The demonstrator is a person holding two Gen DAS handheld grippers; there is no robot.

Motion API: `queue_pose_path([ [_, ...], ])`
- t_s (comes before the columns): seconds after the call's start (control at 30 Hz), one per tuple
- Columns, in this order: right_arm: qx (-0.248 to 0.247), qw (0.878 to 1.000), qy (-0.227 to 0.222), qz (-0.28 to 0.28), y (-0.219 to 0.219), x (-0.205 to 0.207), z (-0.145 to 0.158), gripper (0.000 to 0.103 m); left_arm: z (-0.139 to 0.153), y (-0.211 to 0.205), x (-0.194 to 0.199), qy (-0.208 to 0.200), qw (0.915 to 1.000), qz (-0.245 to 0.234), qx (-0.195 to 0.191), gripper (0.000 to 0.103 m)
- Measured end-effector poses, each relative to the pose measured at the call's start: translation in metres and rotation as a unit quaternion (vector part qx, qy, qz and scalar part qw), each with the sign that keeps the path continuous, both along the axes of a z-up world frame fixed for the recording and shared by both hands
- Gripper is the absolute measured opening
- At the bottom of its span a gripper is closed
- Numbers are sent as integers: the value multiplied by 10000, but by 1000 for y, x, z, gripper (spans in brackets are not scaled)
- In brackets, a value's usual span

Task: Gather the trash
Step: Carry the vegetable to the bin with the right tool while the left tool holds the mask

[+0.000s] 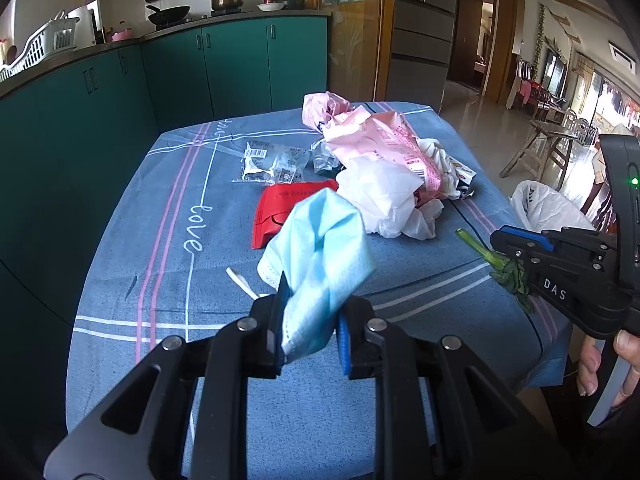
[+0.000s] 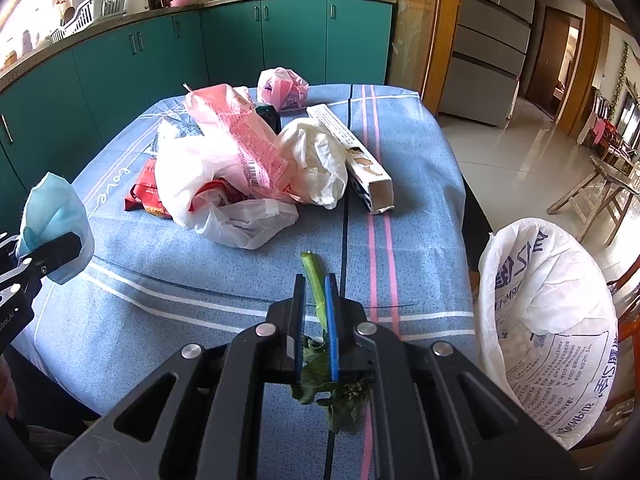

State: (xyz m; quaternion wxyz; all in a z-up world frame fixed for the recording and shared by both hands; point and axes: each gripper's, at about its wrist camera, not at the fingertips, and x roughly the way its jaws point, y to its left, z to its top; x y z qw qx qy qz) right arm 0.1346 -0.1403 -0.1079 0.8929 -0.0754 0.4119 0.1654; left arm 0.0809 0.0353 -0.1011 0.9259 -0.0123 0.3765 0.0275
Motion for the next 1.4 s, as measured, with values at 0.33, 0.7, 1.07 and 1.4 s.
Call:
queue_pose_path([
  [0.33,288,9995,-149,-42,-9,0,21,10,13,14,-9,-137,9996,165,-184,21],
  [0.7,519,9949,-461,-726,-68,8,48,10,18,10,-7,-137,9996,110,-212,21],
  [1.07,134,9975,695,74,-28,2,-19,63,15,5,-5,-74,9998,94,-169,21],
  [1.4,34,9989,462,35,-28,1,-19,20,13,2,-6,-52,9998,96,-139,21],
])
